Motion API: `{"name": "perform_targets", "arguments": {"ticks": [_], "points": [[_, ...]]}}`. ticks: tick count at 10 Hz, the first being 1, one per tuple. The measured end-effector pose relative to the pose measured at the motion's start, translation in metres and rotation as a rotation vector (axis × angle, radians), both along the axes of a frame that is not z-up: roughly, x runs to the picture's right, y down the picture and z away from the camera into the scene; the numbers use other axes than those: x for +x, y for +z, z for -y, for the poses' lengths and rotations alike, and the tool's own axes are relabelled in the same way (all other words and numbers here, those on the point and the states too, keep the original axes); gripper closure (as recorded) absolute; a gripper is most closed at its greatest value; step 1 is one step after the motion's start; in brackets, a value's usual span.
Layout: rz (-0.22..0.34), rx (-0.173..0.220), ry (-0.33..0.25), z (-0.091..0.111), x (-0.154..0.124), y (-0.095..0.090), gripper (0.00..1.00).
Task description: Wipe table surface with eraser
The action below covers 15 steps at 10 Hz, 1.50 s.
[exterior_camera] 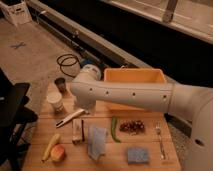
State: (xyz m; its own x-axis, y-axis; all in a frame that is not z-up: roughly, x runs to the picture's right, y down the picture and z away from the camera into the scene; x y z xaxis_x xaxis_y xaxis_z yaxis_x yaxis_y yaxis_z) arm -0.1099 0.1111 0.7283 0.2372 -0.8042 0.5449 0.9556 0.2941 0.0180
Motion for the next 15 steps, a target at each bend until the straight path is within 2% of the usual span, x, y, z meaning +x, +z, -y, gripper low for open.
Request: {"name": "perform_targets", "arguments": {"ticks": [3,7,9,10,15], "points": [[0.068,-0.072,-0.018,-0.028,-0.024,0.018,0.35],[0.152,-0.146,-0.054,-0.056,-0.053,0.031,0.35],[0.168,-0.182,-0.063,-0.071,-0.060,0.036,0.35],[0.174,-0.206,-0.046,-0.080,-0.058,0.040,0.35],[0.179,-0.211,-0.038,-0.081,-0.057,0.041,0.35]]}}
